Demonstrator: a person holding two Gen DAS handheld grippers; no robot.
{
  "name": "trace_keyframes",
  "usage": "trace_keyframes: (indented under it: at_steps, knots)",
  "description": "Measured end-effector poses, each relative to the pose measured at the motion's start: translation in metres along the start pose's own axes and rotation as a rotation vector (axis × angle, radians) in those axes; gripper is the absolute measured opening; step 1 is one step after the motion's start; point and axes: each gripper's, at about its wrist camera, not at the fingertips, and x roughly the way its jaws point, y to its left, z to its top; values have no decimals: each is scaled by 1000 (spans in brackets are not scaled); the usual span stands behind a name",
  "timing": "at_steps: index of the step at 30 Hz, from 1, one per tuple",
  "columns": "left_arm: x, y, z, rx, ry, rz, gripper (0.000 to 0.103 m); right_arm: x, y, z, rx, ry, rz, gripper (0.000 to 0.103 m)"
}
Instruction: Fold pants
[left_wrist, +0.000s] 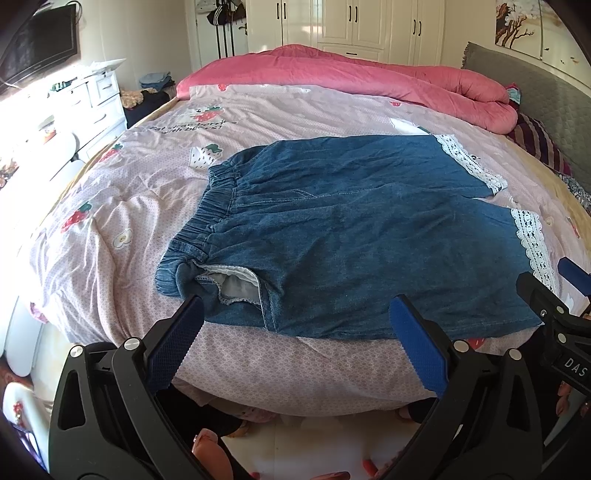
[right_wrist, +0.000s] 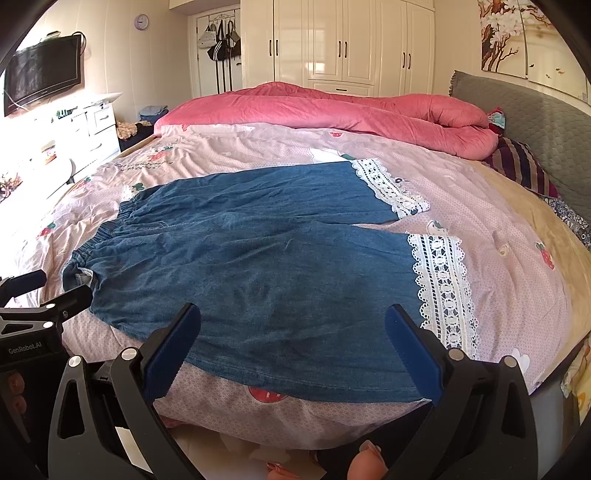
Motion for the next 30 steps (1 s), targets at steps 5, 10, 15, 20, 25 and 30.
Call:
trace_keyframes:
  at_steps: [5,10,15,20,25,30]
  knots:
    - [0,-1,1,0,-3,4,94,0,0,0,-1,-1,0,99]
    - [1,-2,2,3,-5,5,94,1,1,0,-1,0,0,99]
    - [0,-2,2,3,-6,6,94,1,1,0,-1,-1,1,99]
    - [-1,-1,2,3,-7,6,94,1,1,0,-2,-1,0,99]
    - [-2,-2,4,2,-9,5,94,1,0,0,-1,-1,0,99]
    - [-3,-2,3,6,-7,7,94,0,0,0,0,0,-1,99]
